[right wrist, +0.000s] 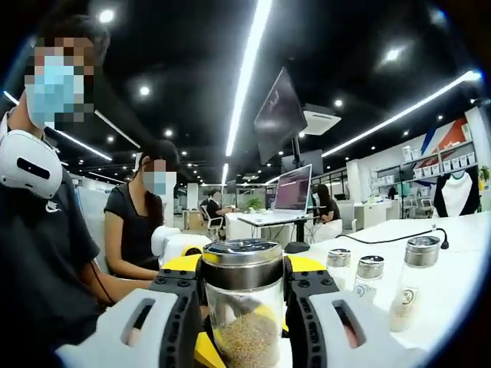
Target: Rotate the seasoning bottle until the label or dispensing opening points toward the visible target arrow and the bottle remains upright within the marked orientation range
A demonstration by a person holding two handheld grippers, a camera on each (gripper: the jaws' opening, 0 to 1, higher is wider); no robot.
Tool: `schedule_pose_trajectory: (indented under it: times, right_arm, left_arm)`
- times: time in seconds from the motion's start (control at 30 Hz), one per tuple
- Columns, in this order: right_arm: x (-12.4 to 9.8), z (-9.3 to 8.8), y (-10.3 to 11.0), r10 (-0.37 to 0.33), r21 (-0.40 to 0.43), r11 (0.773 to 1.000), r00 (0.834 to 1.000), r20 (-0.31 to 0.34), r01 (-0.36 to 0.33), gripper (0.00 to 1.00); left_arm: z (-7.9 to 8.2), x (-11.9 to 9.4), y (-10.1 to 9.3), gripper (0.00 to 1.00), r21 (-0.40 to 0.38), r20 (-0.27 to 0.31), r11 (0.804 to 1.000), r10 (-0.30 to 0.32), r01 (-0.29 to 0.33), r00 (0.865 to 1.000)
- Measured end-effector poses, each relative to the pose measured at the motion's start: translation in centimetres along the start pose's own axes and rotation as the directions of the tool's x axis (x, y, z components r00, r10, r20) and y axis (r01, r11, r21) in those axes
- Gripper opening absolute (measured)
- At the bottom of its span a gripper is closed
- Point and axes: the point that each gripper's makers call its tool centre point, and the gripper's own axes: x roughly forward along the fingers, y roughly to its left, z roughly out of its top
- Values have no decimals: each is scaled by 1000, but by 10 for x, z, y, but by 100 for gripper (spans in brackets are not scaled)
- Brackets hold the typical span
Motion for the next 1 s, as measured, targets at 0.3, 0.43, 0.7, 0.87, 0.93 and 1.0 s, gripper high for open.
schedule_pose_trajectory:
  times: [0.3, 0.43, 0.7, 0.87, 0.93, 1.0]
  right_arm:
    - [1, -11, -19, -146, -58, 988, 988, -45, 143, 37]
    - [4, -15, -26, -208, -71, 977, 975, -78, 203, 37]
    - [8, -20, -37, -303, -26, 953, 949, -92, 302, 37]
    - [8, -21, -37, -319, -35, 948, 941, -112, 317, 36]
    - [5, -21, -41, -322, -10, 946, 939, -119, 324, 36]
    - [4, -24, -45, -327, 8, 944, 937, -126, 330, 36]
  left_arm:
    - [-8, 2, 21, 42, 40, -45, 986, 161, -159, 986]
    - [-10, 2, 30, 42, 54, -61, 973, 229, -226, 971]
    - [-12, -2, 42, 42, 76, -81, 944, 328, -322, 941]
    - [-14, -1, 42, 43, 57, -65, 952, 304, -301, 950]
    - [-13, 1, 34, 43, 7, -57, 973, 232, -232, 971]
    - [-10, -1, 35, 43, -12, -38, 975, 220, -220, 975]
